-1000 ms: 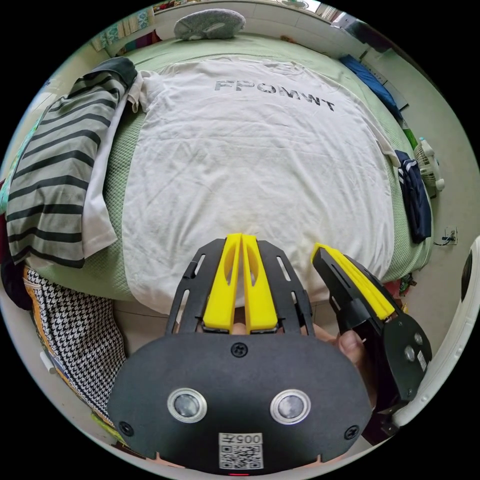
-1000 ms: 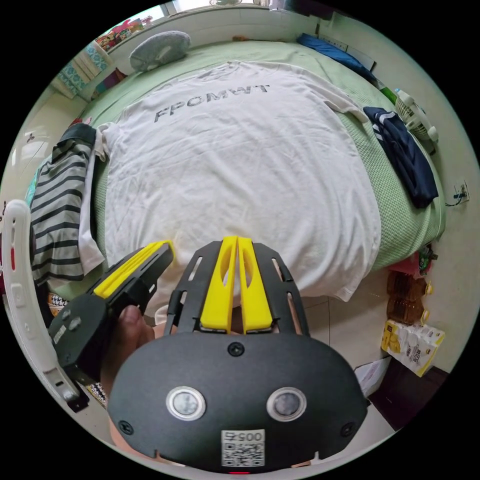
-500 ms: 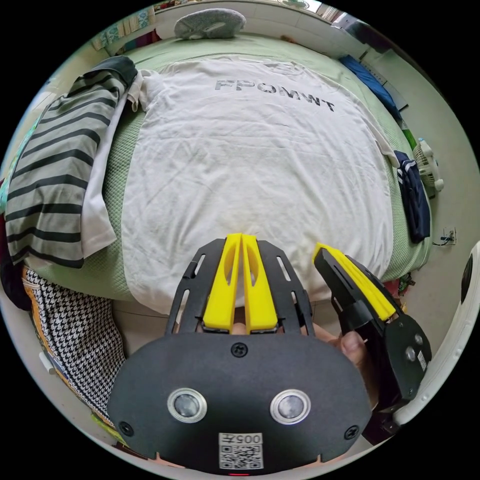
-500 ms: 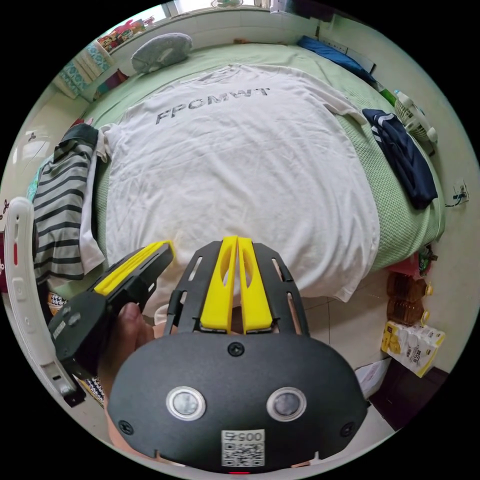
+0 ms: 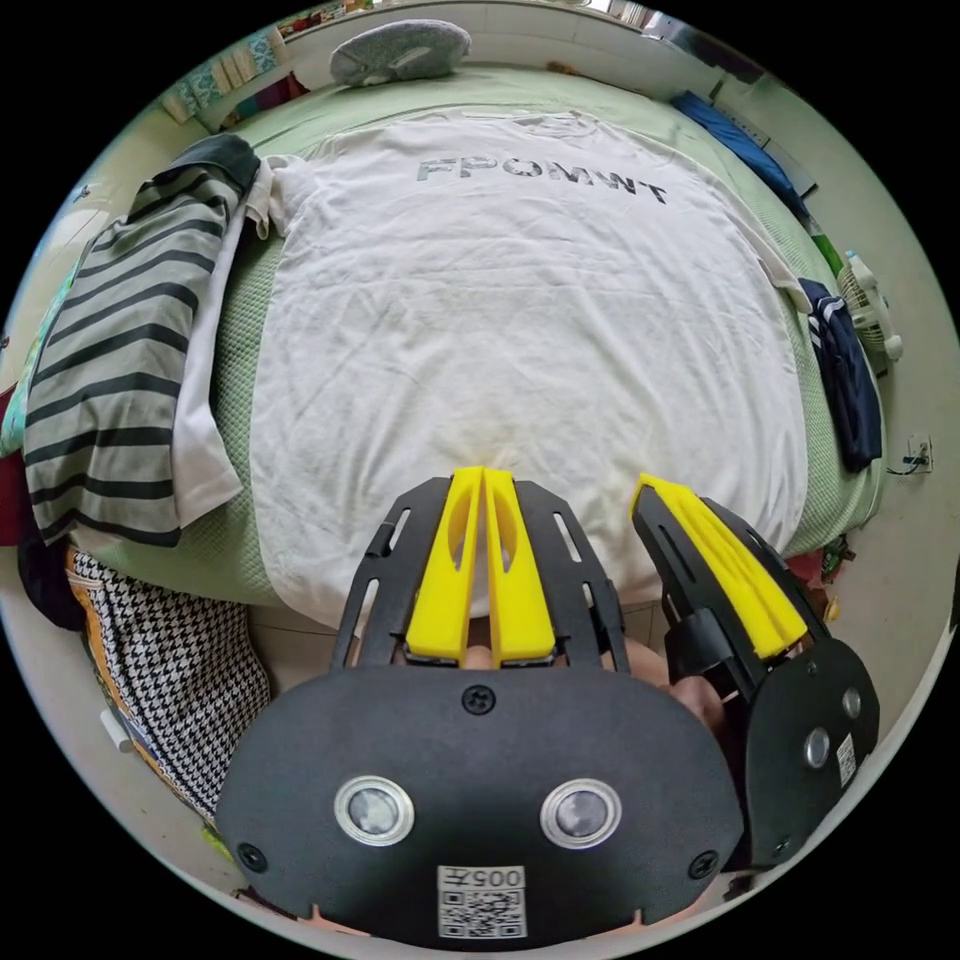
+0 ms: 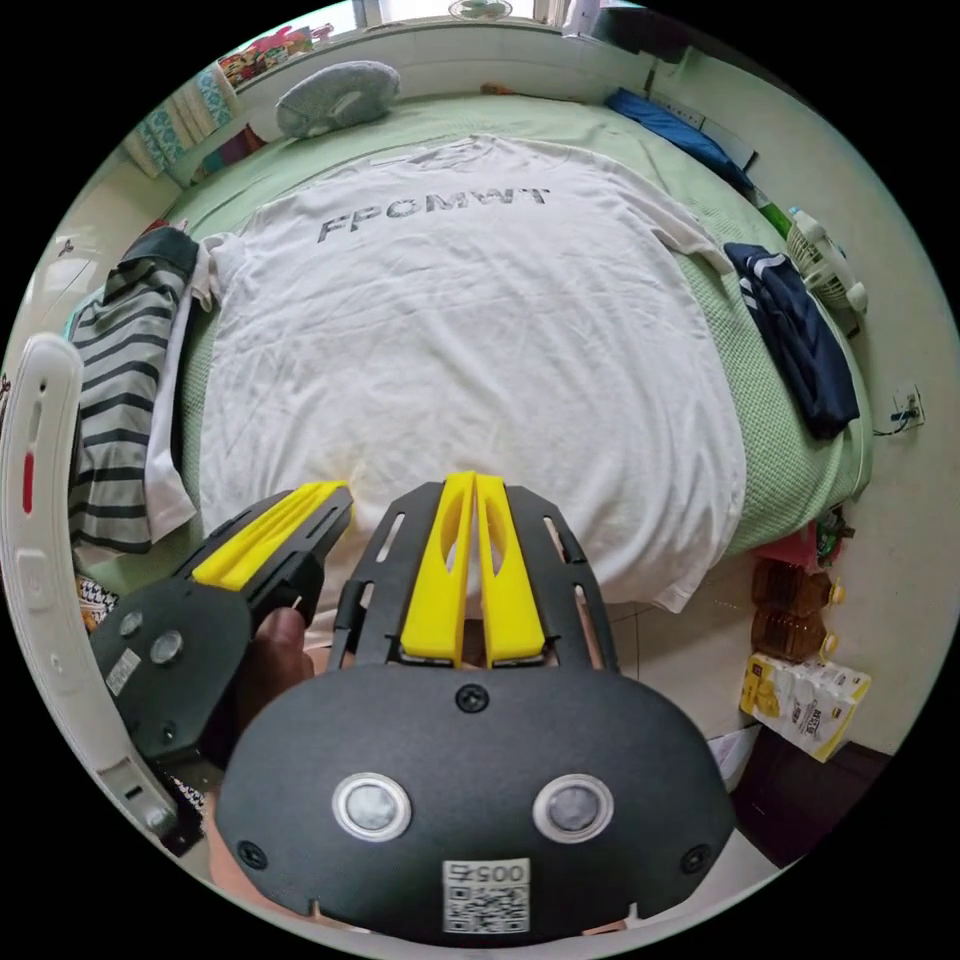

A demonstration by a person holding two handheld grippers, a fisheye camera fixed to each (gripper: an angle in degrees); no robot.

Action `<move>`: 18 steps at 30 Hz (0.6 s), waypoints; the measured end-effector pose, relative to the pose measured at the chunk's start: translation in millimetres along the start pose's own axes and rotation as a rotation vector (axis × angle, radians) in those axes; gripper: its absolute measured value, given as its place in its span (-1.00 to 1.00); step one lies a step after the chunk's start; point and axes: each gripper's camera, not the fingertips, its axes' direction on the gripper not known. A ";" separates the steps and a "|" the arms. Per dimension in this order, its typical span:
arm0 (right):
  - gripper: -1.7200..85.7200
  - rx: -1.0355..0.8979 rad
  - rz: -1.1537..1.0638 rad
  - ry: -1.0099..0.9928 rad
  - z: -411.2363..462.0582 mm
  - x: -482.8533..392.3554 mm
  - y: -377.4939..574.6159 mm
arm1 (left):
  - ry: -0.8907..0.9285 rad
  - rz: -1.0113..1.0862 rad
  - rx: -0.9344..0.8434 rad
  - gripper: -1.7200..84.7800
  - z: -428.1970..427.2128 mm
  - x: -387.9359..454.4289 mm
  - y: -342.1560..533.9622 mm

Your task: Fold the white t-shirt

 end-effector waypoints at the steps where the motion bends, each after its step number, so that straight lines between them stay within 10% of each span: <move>1: -0.99 -0.001 -0.004 0.003 0.8 -1.0 -0.3 | -0.002 0.000 0.000 -0.96 0.0 0.3 -0.3; 18: -0.99 -0.042 0.033 -0.031 10.2 12.0 -4.6 | 0.035 -0.015 0.005 -0.96 -1.1 -6.2 -2.9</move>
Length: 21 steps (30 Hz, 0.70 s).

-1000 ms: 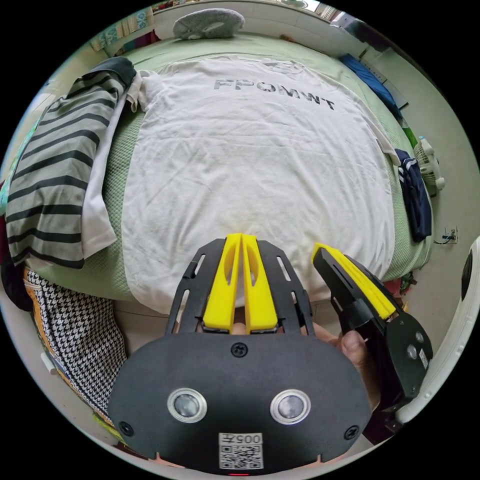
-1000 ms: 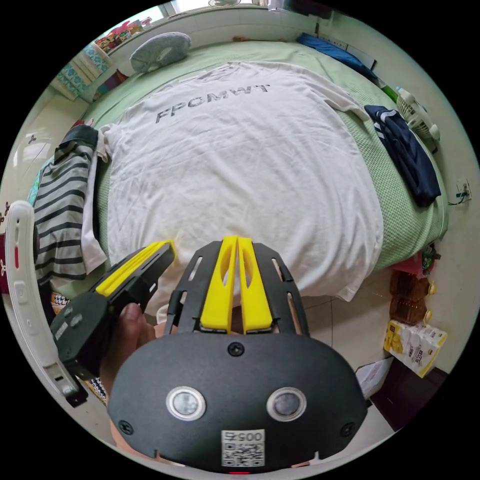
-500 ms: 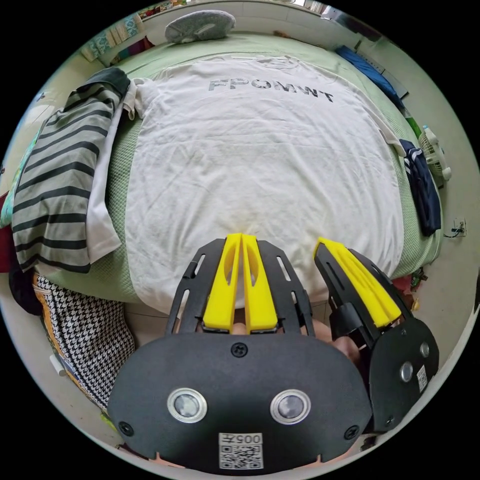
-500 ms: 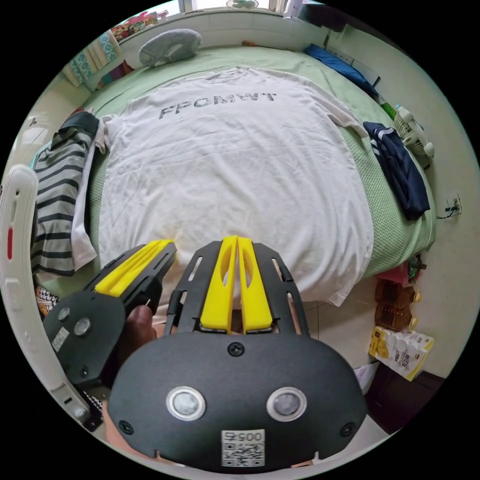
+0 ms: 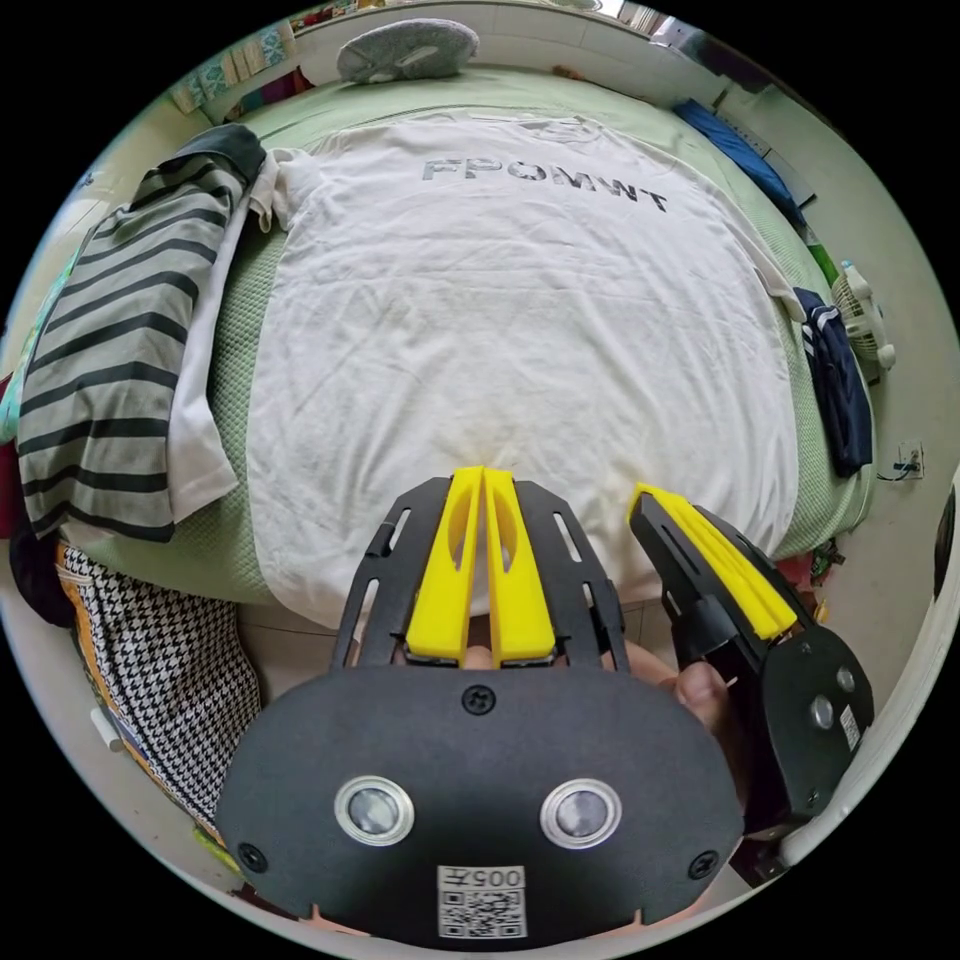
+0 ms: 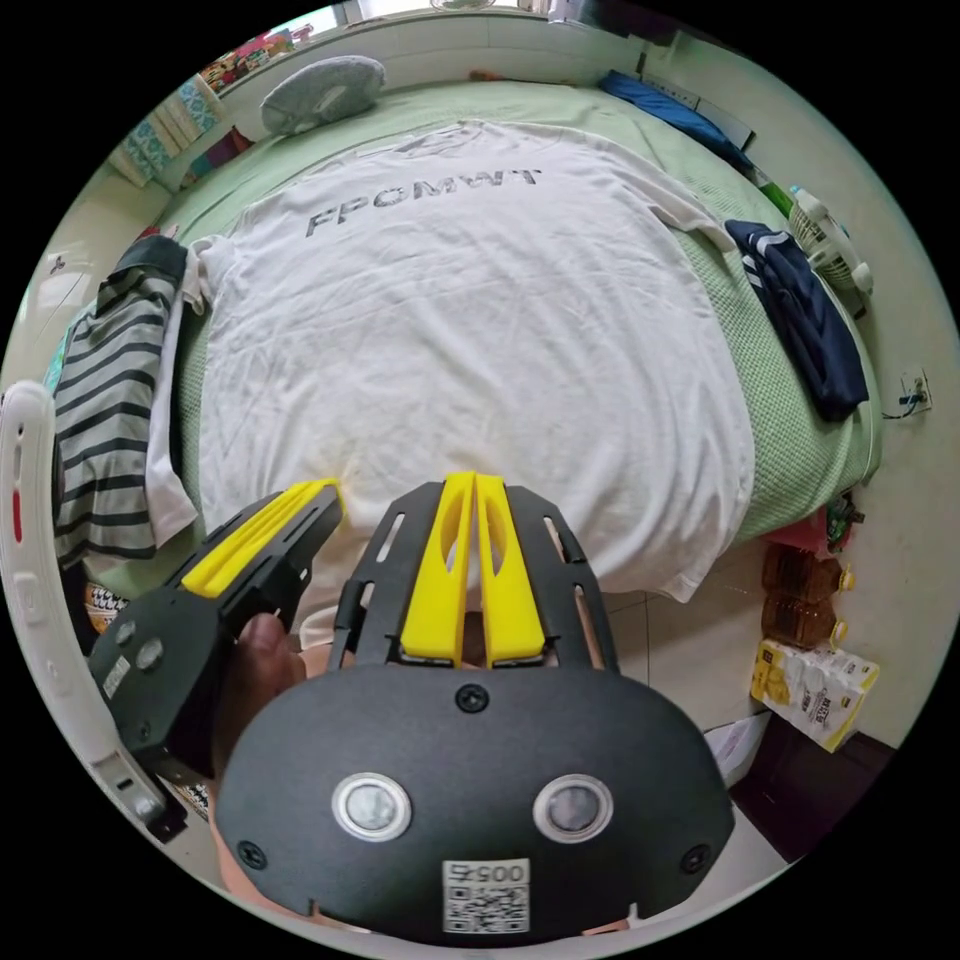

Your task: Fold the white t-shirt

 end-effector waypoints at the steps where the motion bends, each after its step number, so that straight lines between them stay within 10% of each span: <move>1: -0.99 0.001 0.007 -0.005 -0.1 2.4 -0.3 | 0.002 -0.002 -0.001 -0.96 0.1 -0.4 -0.5; 21: -0.99 -0.001 -0.008 -0.049 2.3 8.1 -2.3 | 0.008 0.000 -0.003 -0.96 -0.5 -2.9 -5.6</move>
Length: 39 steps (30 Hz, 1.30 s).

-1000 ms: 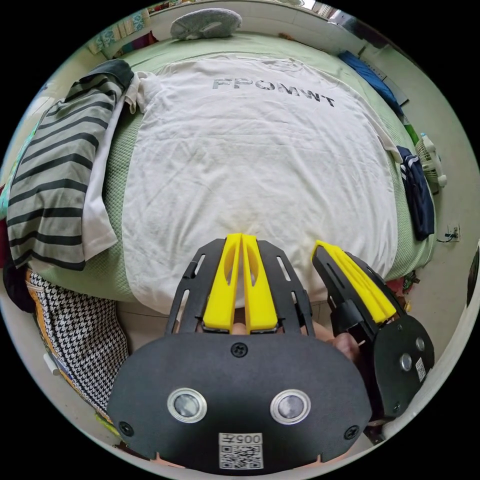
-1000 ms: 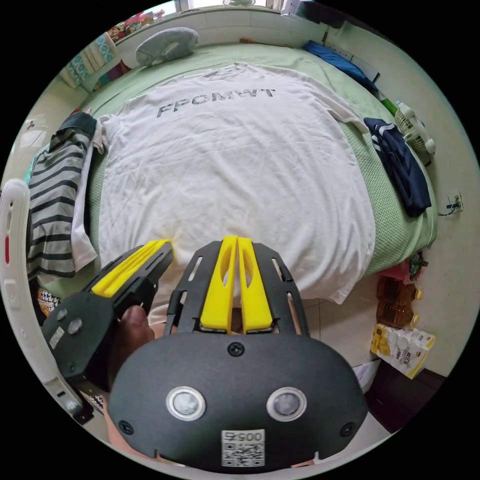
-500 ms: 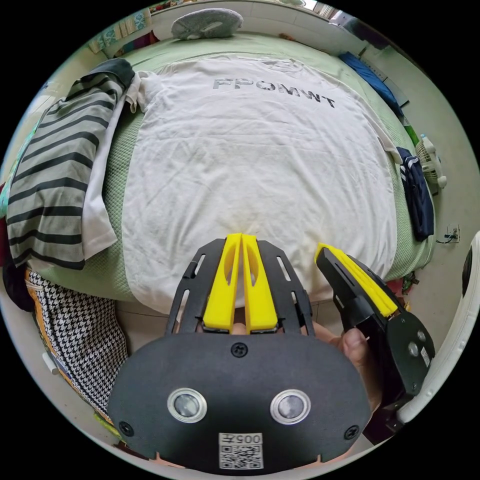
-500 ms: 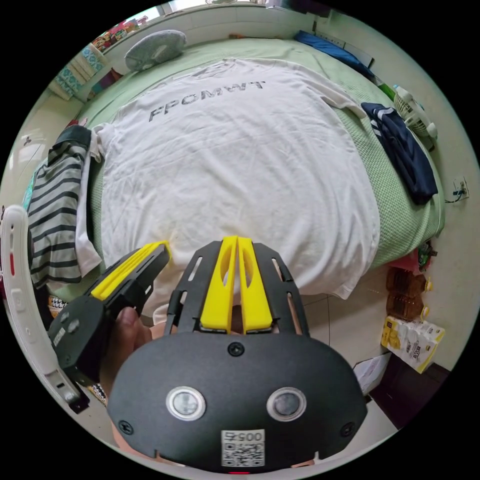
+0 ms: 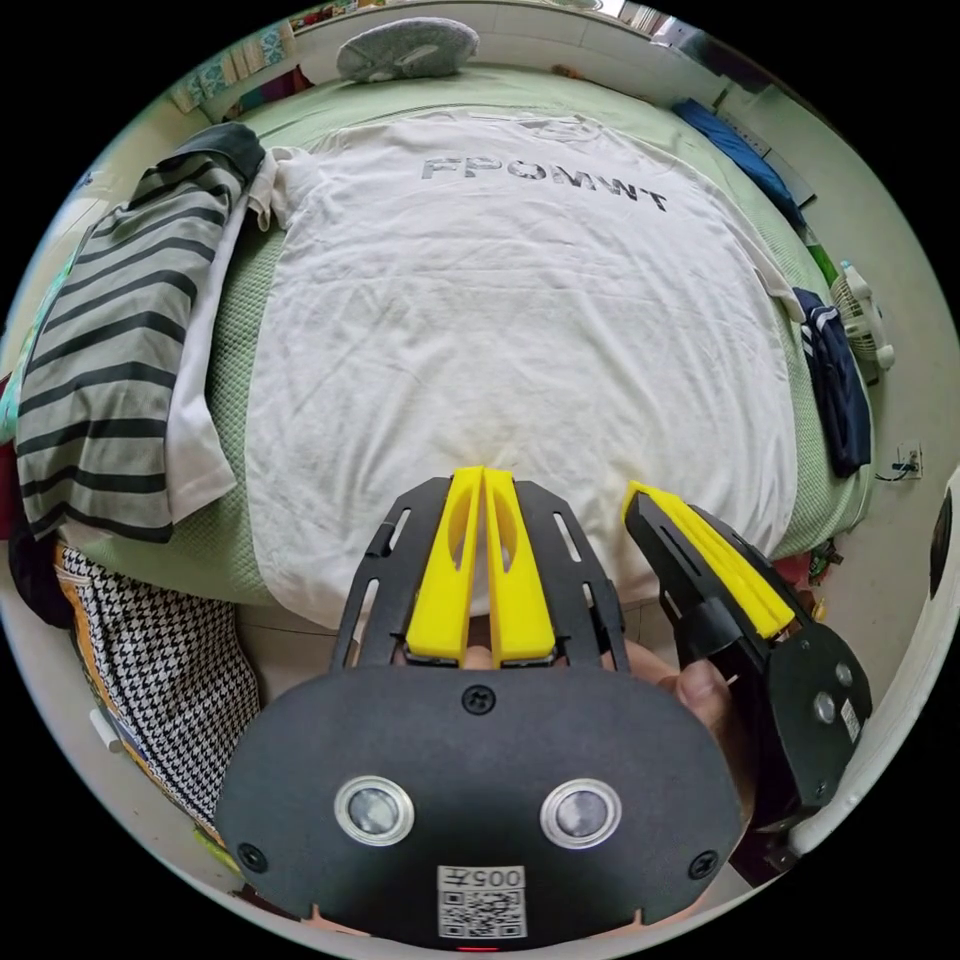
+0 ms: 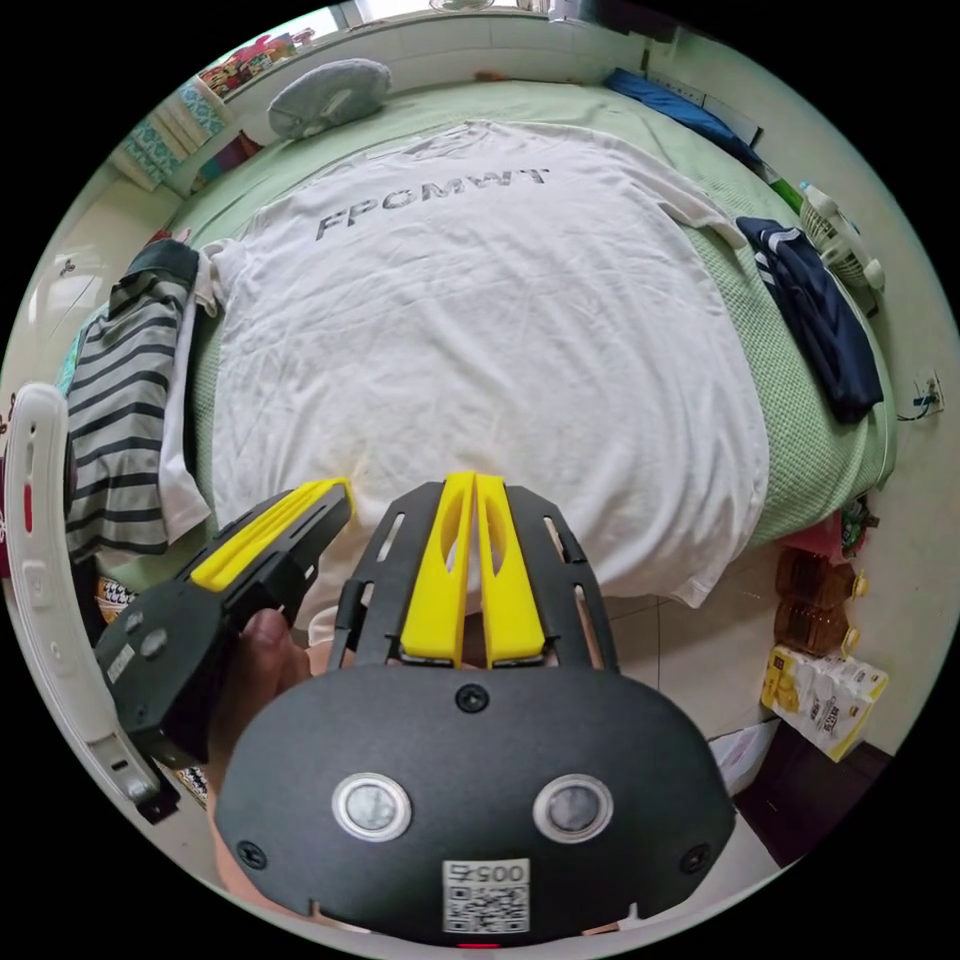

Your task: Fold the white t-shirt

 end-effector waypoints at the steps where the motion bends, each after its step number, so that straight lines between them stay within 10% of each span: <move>1: -0.99 -0.004 0.003 -0.004 0.5 0.7 -0.4 | 0.005 -0.002 0.000 -0.96 -0.1 -0.8 -0.3; 39: -0.99 -0.008 0.003 -0.013 -5.0 -12.6 10.3 | 0.032 -0.014 0.000 -0.96 -3.7 -2.1 -5.6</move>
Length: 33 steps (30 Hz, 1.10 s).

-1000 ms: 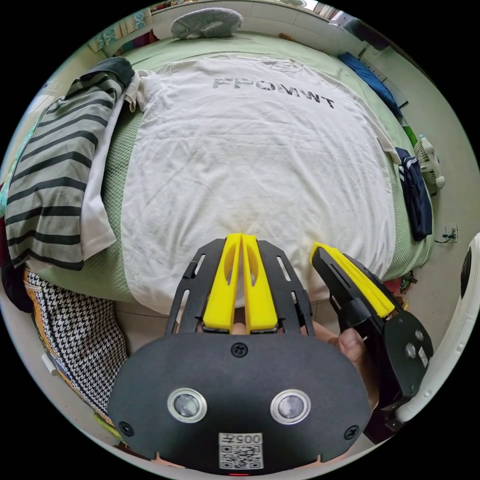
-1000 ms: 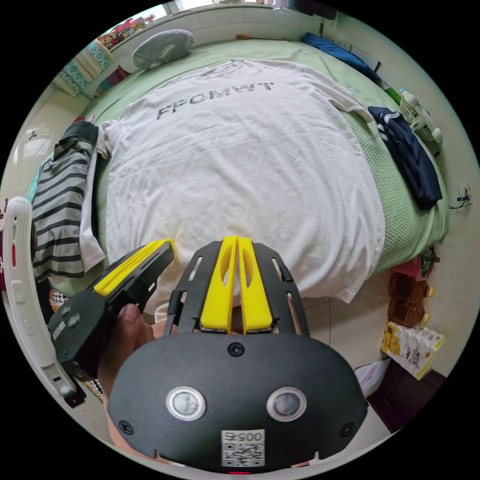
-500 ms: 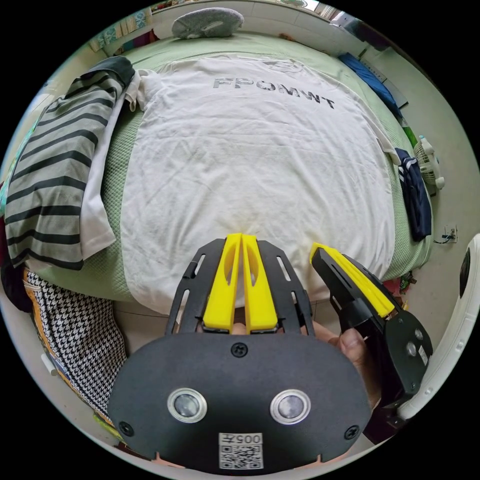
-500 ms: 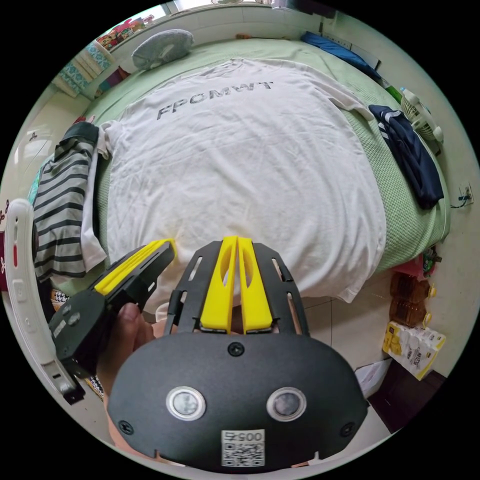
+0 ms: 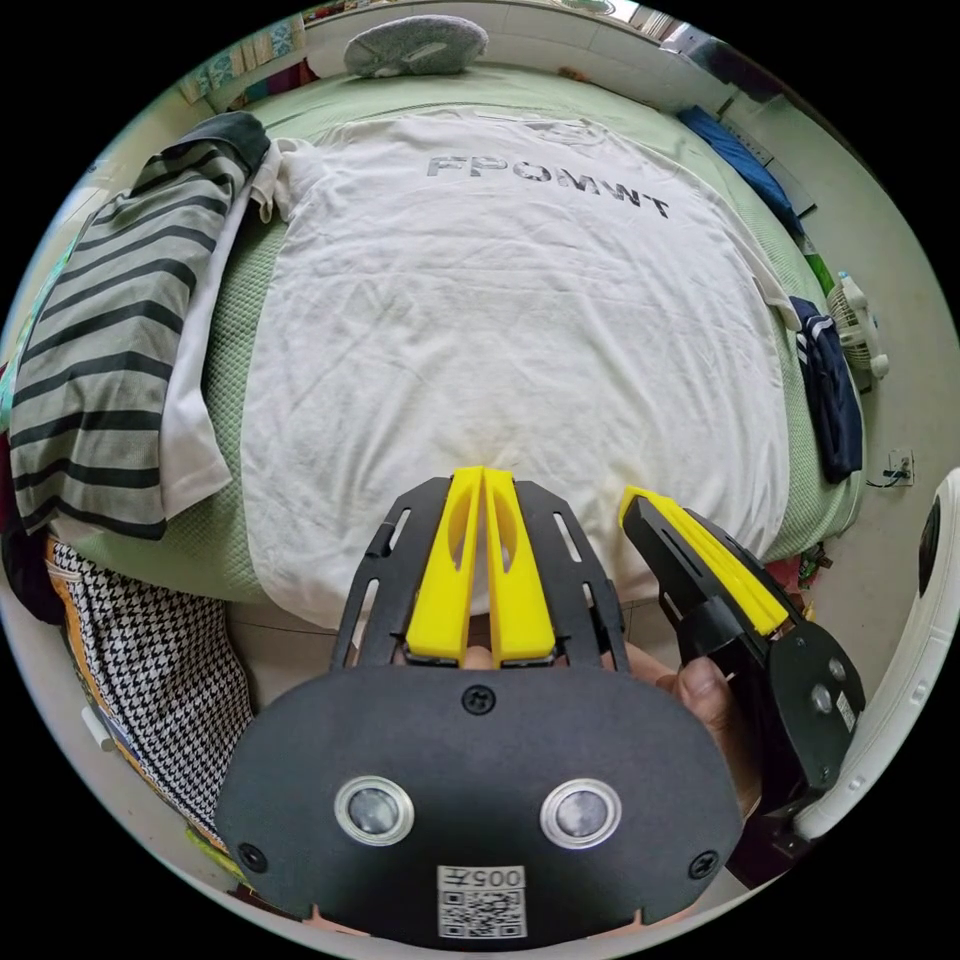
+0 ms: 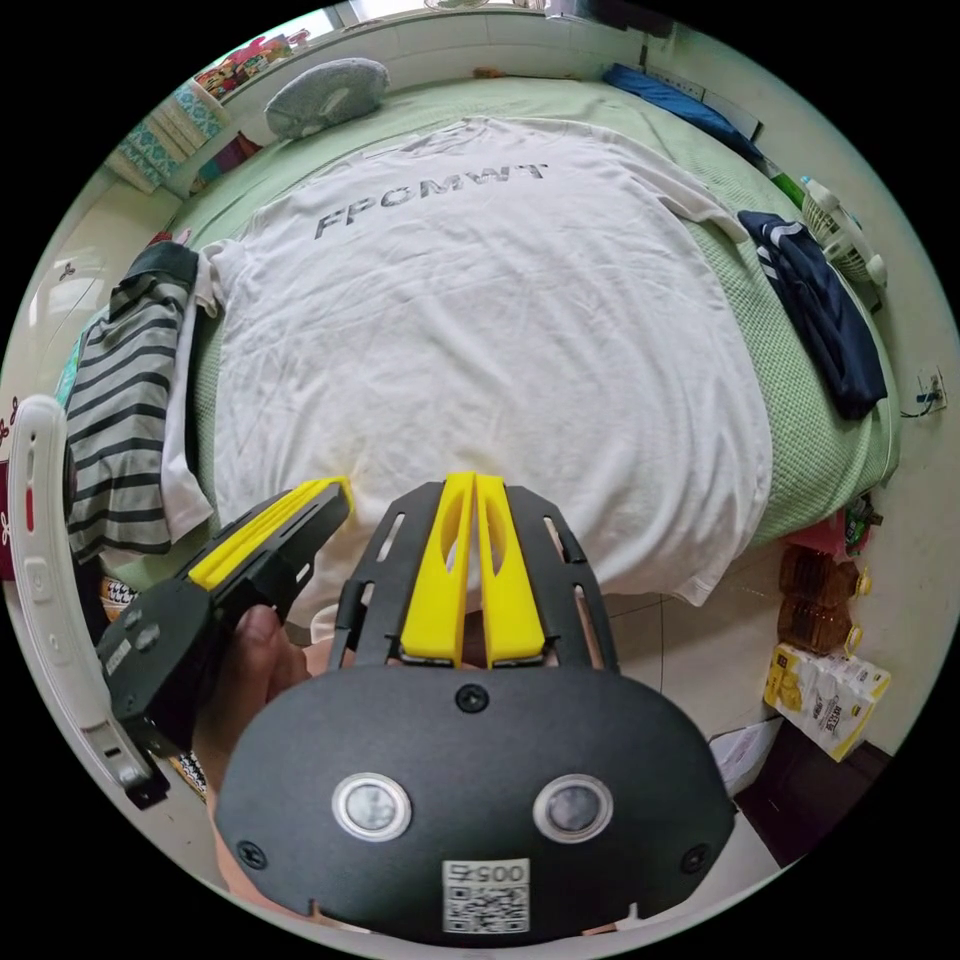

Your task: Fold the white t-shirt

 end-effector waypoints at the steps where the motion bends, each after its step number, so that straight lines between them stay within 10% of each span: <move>1: -0.99 0.000 0.000 0.000 -0.4 -1.1 0.8 | 0.001 0.000 -0.001 -0.96 -0.1 0.2 0.0; 33: -0.97 0.076 -0.059 0.044 -33.8 -13.3 44.2 | -0.055 0.079 0.034 -0.96 -8.6 25.8 15.0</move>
